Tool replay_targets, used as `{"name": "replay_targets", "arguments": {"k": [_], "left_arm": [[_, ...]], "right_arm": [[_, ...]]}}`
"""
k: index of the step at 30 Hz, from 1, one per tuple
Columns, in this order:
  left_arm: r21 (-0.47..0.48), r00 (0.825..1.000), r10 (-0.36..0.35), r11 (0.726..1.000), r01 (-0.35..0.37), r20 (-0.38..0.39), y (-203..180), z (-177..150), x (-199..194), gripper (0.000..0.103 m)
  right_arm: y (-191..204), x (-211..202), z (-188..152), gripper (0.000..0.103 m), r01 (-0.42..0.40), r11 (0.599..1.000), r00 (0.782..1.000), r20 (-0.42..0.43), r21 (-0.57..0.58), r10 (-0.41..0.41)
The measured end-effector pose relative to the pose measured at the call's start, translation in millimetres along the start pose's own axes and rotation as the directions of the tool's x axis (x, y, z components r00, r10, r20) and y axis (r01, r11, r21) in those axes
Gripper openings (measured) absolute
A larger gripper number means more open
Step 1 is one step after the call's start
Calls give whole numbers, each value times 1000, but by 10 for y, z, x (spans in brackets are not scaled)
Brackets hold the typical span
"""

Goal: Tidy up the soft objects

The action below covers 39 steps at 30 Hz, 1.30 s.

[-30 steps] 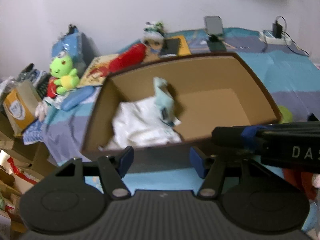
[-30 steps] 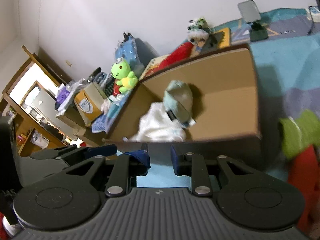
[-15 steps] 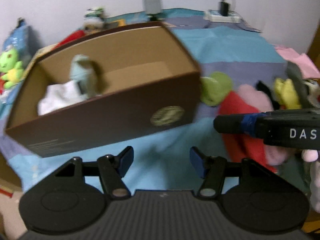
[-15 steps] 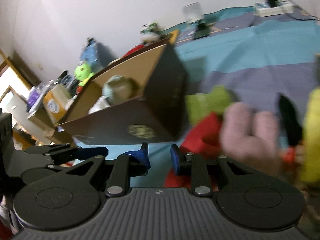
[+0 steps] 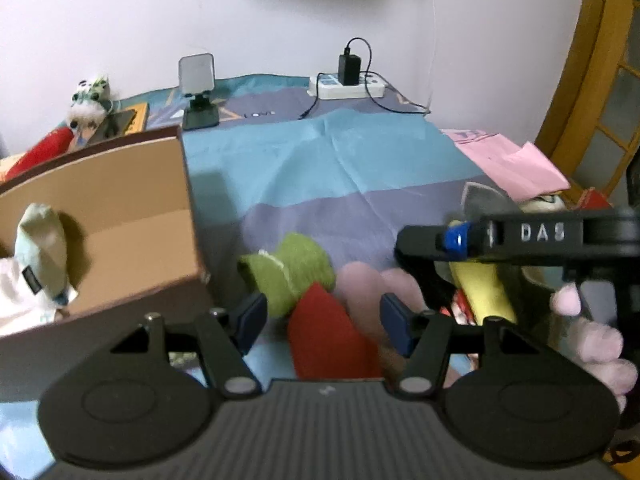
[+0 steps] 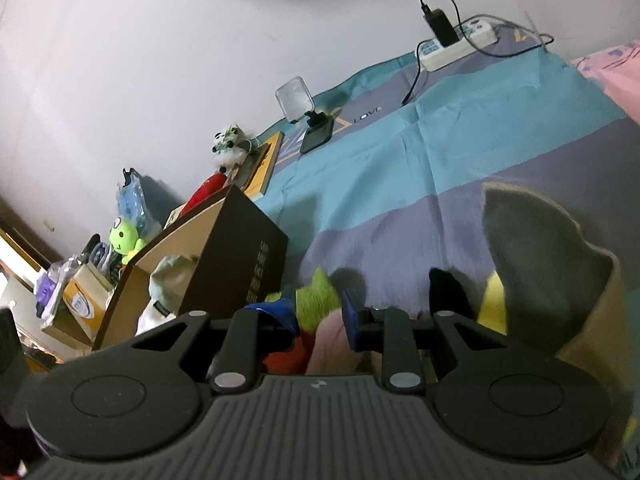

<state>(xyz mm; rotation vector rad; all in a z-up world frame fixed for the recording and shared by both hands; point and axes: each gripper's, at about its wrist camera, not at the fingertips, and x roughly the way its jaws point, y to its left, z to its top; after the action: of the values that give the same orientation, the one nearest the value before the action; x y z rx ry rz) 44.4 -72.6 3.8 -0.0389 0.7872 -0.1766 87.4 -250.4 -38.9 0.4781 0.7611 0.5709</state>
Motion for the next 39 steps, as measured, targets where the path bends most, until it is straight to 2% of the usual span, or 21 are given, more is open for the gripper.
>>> {"name": "replay_targets", "arguments": {"k": [6,9,12,15,20,24,31,35,39], "left_arm": [[6,998,57,998,-56,-24,-158,110,331,64],[13,993,112,994,-112,-32,-203,116,476,64],[-48,988,132,989,-136,-79,-120,127,655,65],[-93,985,152,983,-159,-86,-77,115,750,66],[-134,987,143,979,-153,-78,-10,183,852,67],[-140,985,139,978,-153,-101,7,227,980,67],[-146,996,36,988,-47,-78,42,239,1005,67],[-94,999,-17,996,13,-43,-37,254,957,68],[-51,997,-72,996,71,-8,-73,302,879,68]], "right_arm": [[-81,427,189,9,-32,999,995,-98,17,33],[-133,623,227,9,-24,999,989,-147,27,28],[-165,780,260,10,-31,999,981,-188,30,36],[-173,936,289,10,-37,999,971,-234,18,40],[-241,1140,310,11,-80,996,937,-337,43,90],[-310,1134,310,7,-140,987,915,-369,79,160],[-388,909,351,3,-219,969,893,-377,113,246],[-320,795,430,3,-252,963,896,-353,100,271],[-164,562,493,3,-290,955,910,-292,63,295]]}}
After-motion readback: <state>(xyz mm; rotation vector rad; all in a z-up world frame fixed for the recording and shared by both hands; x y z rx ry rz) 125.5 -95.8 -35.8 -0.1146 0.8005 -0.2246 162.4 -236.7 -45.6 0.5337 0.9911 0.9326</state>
